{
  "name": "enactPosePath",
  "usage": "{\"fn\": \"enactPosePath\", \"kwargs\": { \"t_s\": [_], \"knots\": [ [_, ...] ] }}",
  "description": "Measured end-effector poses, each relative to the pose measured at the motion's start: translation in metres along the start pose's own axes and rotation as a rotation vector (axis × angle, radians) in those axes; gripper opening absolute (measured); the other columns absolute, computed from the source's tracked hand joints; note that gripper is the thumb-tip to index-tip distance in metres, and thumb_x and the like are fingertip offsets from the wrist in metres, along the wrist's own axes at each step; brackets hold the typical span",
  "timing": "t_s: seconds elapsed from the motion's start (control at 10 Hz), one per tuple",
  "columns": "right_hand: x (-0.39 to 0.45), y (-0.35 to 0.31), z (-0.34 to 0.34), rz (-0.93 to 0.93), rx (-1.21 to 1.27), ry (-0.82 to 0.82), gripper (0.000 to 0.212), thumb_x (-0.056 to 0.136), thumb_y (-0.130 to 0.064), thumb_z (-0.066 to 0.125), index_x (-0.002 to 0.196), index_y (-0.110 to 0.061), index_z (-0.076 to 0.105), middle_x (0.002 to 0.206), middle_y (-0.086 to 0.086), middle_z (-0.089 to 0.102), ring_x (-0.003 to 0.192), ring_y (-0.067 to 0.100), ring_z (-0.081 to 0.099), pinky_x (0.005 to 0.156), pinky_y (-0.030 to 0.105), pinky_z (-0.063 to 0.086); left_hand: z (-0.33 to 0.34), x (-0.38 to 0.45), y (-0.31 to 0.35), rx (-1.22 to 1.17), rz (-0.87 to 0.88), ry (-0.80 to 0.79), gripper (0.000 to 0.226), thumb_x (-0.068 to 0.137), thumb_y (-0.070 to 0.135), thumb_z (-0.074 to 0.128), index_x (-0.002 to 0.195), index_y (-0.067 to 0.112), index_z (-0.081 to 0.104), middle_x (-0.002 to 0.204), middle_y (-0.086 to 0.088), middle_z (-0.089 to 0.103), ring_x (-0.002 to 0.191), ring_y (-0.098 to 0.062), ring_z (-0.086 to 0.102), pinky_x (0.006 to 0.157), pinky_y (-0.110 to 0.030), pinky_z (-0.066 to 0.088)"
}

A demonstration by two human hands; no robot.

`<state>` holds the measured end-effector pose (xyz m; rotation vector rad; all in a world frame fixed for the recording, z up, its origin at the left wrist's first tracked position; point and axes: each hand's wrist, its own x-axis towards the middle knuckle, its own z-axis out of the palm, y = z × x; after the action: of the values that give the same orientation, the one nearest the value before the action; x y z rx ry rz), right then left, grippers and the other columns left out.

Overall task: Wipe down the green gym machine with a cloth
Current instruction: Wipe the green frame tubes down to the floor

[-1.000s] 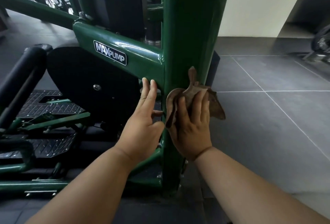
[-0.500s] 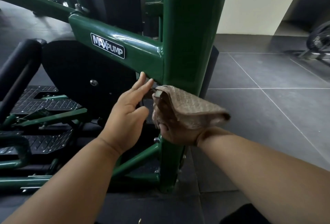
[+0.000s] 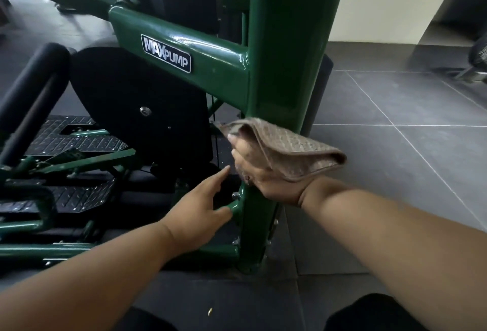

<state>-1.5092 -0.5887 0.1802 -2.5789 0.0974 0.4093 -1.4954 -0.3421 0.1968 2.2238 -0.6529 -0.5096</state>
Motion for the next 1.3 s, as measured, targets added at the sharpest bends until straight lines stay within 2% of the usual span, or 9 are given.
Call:
{"fn": "enactPosePath", "kwargs": {
  "t_s": [0.1, 0.2, 0.3, 0.4, 0.6, 0.8, 1.0, 1.1, 1.3],
  "knots": [
    [-0.003, 0.008, 0.03, -0.02, 0.188, -0.008, 0.072, 0.102, -0.072, 0.04, 0.163, -0.034, 0.033, 0.168, -0.012, 0.028, 0.157, 0.013, 0.023, 0.131, 0.039, 0.011, 0.012, 0.01, -0.008, -0.082, -0.026, -0.011, 0.094, 0.08, 0.038, 0.063, 0.16, 0.058, 0.017, 0.158, 0.023, 0.043, 0.144, -0.002, 0.044, 0.116, -0.032, 0.045],
    [-0.024, -0.005, 0.027, -0.307, 0.011, 0.287, 0.048, 0.103, -0.071, 0.04, 0.149, -0.057, 0.043, 0.15, -0.035, 0.047, 0.139, -0.012, 0.041, 0.122, 0.031, 0.036, 0.033, 0.01, -0.017, -0.145, -0.055, -0.033, 0.094, 0.083, 0.029, 0.062, 0.16, 0.058, 0.017, 0.159, 0.021, 0.043, 0.145, -0.005, 0.044, 0.115, -0.036, 0.047],
    [-0.02, 0.011, 0.03, -0.448, -0.395, 0.469, 0.042, 0.11, -0.059, 0.028, 0.151, -0.056, 0.036, 0.154, -0.035, 0.034, 0.137, -0.008, 0.041, 0.119, 0.022, 0.032, 0.052, 0.006, -0.028, -0.199, -0.1, -0.026, 0.094, 0.09, 0.023, 0.064, 0.162, 0.057, 0.014, 0.152, 0.023, 0.042, 0.127, 0.005, 0.058, 0.097, -0.024, 0.054],
    [-0.008, 0.035, 0.061, -0.502, -0.709, 0.903, 0.057, 0.106, -0.038, 0.045, 0.161, -0.036, 0.032, 0.175, 0.003, -0.002, 0.15, 0.031, 0.024, 0.127, 0.05, 0.019, 0.068, 0.007, -0.037, -0.297, -0.173, 0.061, 0.086, 0.096, 0.019, 0.064, 0.163, 0.05, 0.021, 0.143, 0.015, 0.047, 0.078, 0.011, 0.068, 0.064, -0.014, 0.052],
    [0.005, 0.014, 0.13, -0.213, -0.127, 1.19, 0.083, 0.089, -0.022, 0.076, 0.157, -0.036, 0.031, 0.166, 0.014, 0.012, 0.153, 0.043, 0.02, 0.117, 0.064, 0.035, 0.096, 0.007, -0.05, -0.434, -0.222, 0.108, 0.079, 0.096, 0.014, 0.063, 0.163, 0.04, 0.029, 0.14, 0.02, 0.054, 0.093, 0.025, 0.058, 0.074, -0.001, 0.044],
    [-0.006, 0.01, 0.144, -0.09, 0.074, 1.082, 0.088, 0.083, -0.02, 0.083, 0.156, -0.037, 0.036, 0.168, 0.022, 0.013, 0.152, 0.045, 0.019, 0.119, 0.054, 0.026, 0.1, 0.008, -0.049, -0.528, -0.267, 0.119, 0.062, 0.098, 0.005, 0.059, 0.152, 0.035, 0.048, 0.119, 0.025, 0.063, 0.093, 0.02, 0.062, 0.069, 0.001, 0.045],
    [-0.024, 0.015, 0.183, 0.057, 0.107, 0.681, 0.101, 0.088, -0.024, 0.069, 0.16, -0.042, -0.001, 0.166, 0.006, -0.039, 0.159, 0.043, -0.005, 0.127, 0.051, 0.024, 0.114, 0.008, -0.045, -0.678, -0.3, 0.058, 0.056, 0.096, -0.007, 0.051, 0.136, 0.031, 0.064, 0.114, 0.022, 0.076, 0.105, 0.006, 0.07, 0.081, -0.01, 0.052],
    [-0.023, 0.013, 0.184, 0.049, 0.099, 0.662, 0.101, 0.087, -0.01, 0.061, 0.162, -0.033, -0.002, 0.164, 0.012, -0.041, 0.158, 0.047, -0.005, 0.125, 0.053, 0.029, 0.117, 0.012, -0.04, -0.833, -0.287, 0.021, 0.051, 0.102, 0.0, 0.045, 0.137, 0.031, 0.066, 0.128, 0.008, 0.075, 0.12, -0.006, 0.068, 0.099, -0.026, 0.051],
    [-0.027, 0.024, 0.183, 0.052, -0.144, 0.678, 0.079, 0.089, -0.016, 0.054, 0.162, -0.005, 0.026, 0.171, 0.026, -0.009, 0.152, 0.059, 0.015, 0.12, 0.051, 0.019, 0.122, 0.025, -0.043, -0.847, -0.395, 0.147, 0.034, 0.104, 0.007, 0.054, 0.128, 0.027, 0.069, 0.113, 0.001, 0.08, 0.106, -0.015, 0.076, 0.092, -0.033, 0.06]
  ]
}}
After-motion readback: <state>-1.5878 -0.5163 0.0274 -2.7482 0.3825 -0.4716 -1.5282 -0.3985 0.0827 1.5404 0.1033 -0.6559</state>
